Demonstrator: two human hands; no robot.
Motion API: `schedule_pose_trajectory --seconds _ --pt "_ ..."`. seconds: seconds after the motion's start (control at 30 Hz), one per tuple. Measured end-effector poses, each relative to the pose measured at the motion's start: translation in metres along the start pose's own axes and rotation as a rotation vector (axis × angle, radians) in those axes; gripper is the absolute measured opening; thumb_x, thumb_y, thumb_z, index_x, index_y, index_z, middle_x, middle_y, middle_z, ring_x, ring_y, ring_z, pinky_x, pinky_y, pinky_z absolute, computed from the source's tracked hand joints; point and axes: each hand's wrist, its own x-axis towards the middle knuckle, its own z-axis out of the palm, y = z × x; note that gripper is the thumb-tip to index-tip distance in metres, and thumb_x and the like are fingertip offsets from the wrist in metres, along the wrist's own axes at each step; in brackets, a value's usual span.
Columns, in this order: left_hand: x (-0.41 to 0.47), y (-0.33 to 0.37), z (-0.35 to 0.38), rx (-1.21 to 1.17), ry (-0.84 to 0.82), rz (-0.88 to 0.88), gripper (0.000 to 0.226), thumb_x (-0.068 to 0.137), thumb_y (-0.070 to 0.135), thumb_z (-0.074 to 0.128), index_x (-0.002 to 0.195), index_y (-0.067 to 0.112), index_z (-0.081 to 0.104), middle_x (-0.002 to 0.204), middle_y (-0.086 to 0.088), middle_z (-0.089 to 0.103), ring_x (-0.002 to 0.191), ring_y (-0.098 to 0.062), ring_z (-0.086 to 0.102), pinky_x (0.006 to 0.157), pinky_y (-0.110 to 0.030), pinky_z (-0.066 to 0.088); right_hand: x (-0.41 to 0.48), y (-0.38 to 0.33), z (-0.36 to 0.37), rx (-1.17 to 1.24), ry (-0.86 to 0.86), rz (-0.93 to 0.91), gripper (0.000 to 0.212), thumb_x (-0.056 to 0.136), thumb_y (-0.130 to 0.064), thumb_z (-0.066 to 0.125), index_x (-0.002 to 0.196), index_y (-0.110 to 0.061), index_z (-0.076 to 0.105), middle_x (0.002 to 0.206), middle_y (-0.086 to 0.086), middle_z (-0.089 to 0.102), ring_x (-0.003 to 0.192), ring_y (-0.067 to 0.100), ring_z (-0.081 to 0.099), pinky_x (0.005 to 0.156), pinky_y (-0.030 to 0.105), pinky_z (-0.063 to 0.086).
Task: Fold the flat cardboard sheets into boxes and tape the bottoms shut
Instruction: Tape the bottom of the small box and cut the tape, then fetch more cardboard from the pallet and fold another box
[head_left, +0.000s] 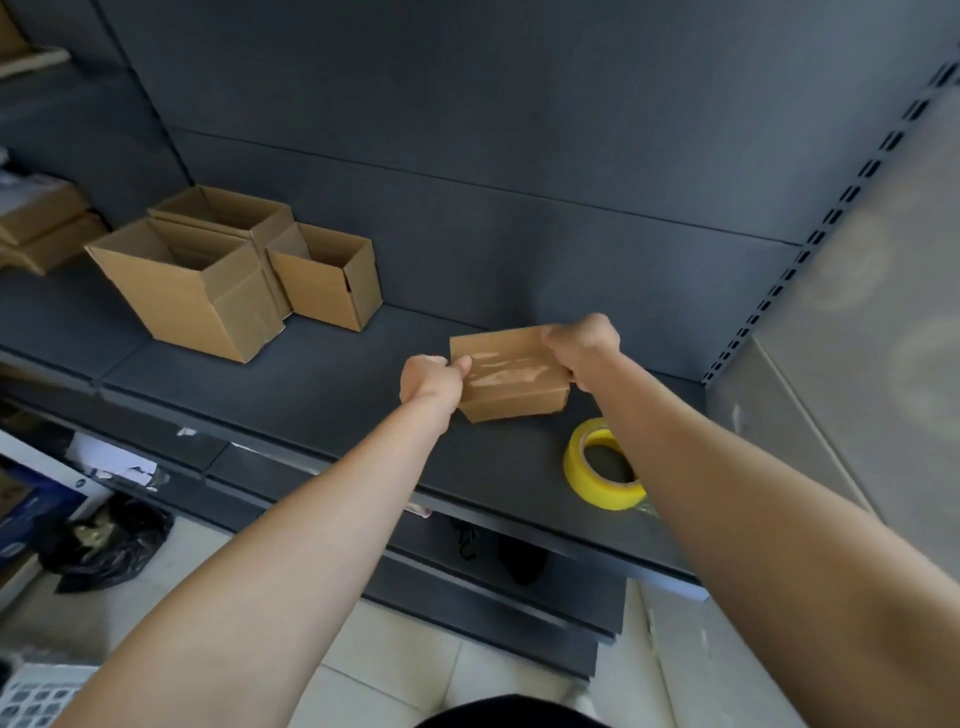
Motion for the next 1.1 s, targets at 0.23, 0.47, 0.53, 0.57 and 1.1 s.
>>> schedule_pose_trajectory --seconds 0.23,0.47,0.53,0.57,1.1 --pt "0.010 -0.017 -0.039 -0.309 -0.180 -0.019 0.058 0.079 0.061 0.061 0.113 0.016 0.048 0.119 -0.003 0.057 0.110 -0.025 0.057 0.099 -0.045 0.044 -0.022 -0.015 0.022 0.389 -0.043 0.090 0.032 0.087 -0.042 0.059 0.083 -0.010 0.057 0.077 0.003 0.060 0.067 0.019 0.057 0.062 0.031 0.053" --pt "0.030 -0.036 -0.071 -0.244 -0.099 0.145 0.051 0.088 -0.012 0.046 0.128 0.018 0.056 0.111 0.007 0.059 0.105 -0.013 0.055 0.078 -0.018 0.043 -0.047 -0.022 0.058 0.562 -0.194 0.134 0.026 0.087 -0.009 0.052 0.113 -0.004 0.057 0.104 0.010 0.063 0.099 0.025 0.060 0.098 0.047 0.047" --pt "0.037 -0.038 -0.080 -0.262 0.000 0.114 0.051 0.083 -0.016 0.042 0.111 0.022 0.059 0.108 0.005 0.062 0.095 -0.014 0.057 0.065 -0.017 0.044 -0.050 -0.028 0.063 0.539 -0.272 0.113 0.017 0.082 -0.001 0.046 0.094 -0.008 0.057 0.088 0.009 0.053 0.086 0.022 0.051 0.092 0.043 0.049" --pt "0.042 -0.038 -0.085 -0.260 0.051 0.096 0.048 0.082 -0.016 0.041 0.106 0.023 0.058 0.108 0.002 0.063 0.094 -0.015 0.058 0.063 -0.020 0.045 -0.052 -0.031 0.066 0.510 -0.313 0.105 0.016 0.079 0.001 0.043 0.085 -0.010 0.053 0.087 0.009 0.049 0.085 0.022 0.048 0.085 0.039 0.049" --pt "0.127 -0.056 -0.173 -0.071 0.247 0.088 0.030 0.084 -0.010 0.040 0.094 0.015 0.054 0.076 0.005 0.057 0.074 -0.017 0.053 0.053 -0.021 0.040 -0.048 -0.087 0.180 0.325 -0.583 0.064 0.053 0.077 0.016 0.041 0.119 -0.009 0.061 0.120 0.012 0.061 0.110 0.020 0.057 0.088 0.027 0.052"
